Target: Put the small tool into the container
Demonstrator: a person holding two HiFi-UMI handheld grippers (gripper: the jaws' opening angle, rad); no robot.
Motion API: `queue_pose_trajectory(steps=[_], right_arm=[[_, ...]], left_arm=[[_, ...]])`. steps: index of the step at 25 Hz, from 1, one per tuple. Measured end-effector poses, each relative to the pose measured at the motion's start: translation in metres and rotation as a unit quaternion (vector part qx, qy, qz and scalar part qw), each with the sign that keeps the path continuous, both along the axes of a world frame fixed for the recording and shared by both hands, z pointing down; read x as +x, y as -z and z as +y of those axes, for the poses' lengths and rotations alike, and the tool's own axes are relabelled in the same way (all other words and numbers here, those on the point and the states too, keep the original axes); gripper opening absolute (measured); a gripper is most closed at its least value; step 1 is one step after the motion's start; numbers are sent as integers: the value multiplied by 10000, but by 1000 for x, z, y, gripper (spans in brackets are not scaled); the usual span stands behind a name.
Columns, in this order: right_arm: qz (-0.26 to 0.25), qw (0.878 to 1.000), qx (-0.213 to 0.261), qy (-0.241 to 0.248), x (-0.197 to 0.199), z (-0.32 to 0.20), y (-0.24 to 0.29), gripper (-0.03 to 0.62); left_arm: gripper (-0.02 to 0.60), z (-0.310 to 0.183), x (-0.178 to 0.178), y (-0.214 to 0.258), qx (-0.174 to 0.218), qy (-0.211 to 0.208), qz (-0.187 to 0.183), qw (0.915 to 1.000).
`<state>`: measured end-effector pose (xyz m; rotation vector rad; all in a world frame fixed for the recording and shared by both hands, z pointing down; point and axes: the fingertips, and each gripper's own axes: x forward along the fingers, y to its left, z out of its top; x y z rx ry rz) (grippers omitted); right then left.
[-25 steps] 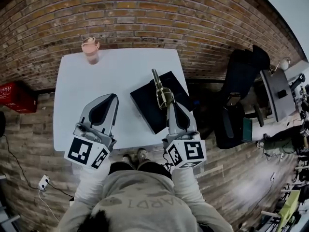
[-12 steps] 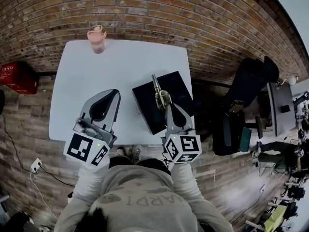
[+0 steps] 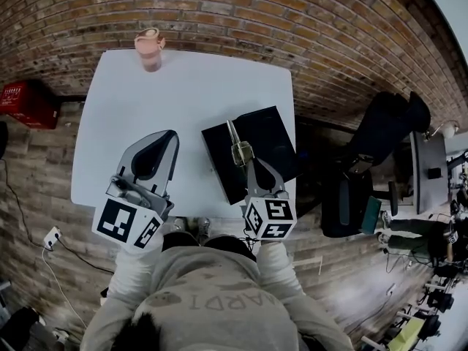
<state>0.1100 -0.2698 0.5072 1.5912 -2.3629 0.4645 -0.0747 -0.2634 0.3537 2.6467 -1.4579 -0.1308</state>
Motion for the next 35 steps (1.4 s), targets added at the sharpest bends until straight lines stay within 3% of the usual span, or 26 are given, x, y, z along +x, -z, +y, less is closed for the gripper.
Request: queue_pose_trajectory(steps=[16, 29, 35], right_arm=[[510, 9953, -817, 127, 4, -19, -63, 12], [1310, 9831, -1258, 223, -4, -30, -90, 12], [1347, 9797, -1464, 235, -7, -30, -97, 12]], left_arm=[[5, -15, -9, -13, -161, 389, -74, 9991], [5, -19, -23, -16, -222, 673, -108, 9974], [5, -19, -28, -17, -242, 756, -103, 9968]])
